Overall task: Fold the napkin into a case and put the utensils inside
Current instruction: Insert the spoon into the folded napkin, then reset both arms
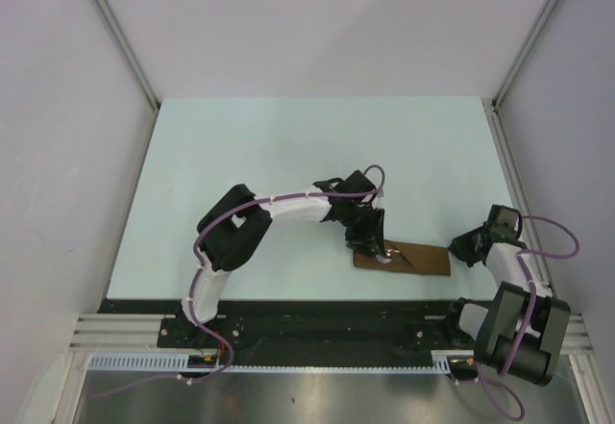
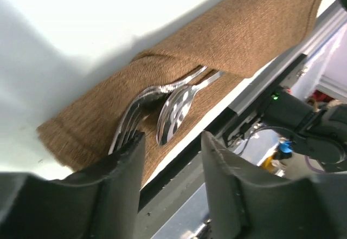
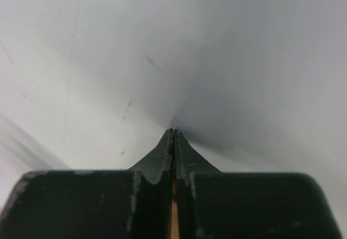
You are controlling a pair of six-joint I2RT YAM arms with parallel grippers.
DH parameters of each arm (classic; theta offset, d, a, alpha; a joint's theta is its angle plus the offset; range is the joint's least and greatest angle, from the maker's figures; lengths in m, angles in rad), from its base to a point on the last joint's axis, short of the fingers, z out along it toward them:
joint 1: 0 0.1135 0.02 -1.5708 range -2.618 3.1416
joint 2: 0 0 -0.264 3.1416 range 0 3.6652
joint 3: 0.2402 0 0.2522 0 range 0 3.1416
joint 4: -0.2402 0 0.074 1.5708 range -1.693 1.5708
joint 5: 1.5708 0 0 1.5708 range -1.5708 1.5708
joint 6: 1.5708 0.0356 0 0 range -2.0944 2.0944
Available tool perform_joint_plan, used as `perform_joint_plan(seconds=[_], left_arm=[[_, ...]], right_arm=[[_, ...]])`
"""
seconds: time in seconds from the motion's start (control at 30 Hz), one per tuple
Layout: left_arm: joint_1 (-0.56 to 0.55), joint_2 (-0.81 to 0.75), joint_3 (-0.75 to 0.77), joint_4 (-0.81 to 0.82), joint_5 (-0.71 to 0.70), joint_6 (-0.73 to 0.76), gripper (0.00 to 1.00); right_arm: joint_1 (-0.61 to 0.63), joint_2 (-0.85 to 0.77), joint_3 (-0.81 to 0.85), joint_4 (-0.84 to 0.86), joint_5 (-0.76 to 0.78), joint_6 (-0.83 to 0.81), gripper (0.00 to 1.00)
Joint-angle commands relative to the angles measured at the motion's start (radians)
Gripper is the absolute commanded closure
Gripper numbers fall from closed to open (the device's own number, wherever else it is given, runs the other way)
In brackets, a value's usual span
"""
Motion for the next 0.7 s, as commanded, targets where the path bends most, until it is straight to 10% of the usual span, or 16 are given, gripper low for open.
perform_joint_plan(seconds=[0.0, 0.27, 0.47, 0.67], left_arm=[[0.014, -0.128, 0.022, -0.086, -0.078, 0.073, 0.39], [0.059, -0.364, 0.093, -0.246, -0.418, 0.353, 0.35], [0.057, -0.706, -0.129, -0.035, -0.526, 0.433, 0.32], [0.06, -1.069, -0.481, 0.221, -0.719, 0.39, 0.23]], right_arm=[[-0.015, -0.013, 0.036, -0.14, 0.179, -0.047, 0.96], [0.06, 0.0, 0.321, -0.207, 0.381, -0.138, 0.81], [0.495, 0.092, 0.641, -0.167, 0.529, -0.354, 0.62], [0.799, 0.115, 0.692, -0.068, 0.365, -0.327, 0.41]])
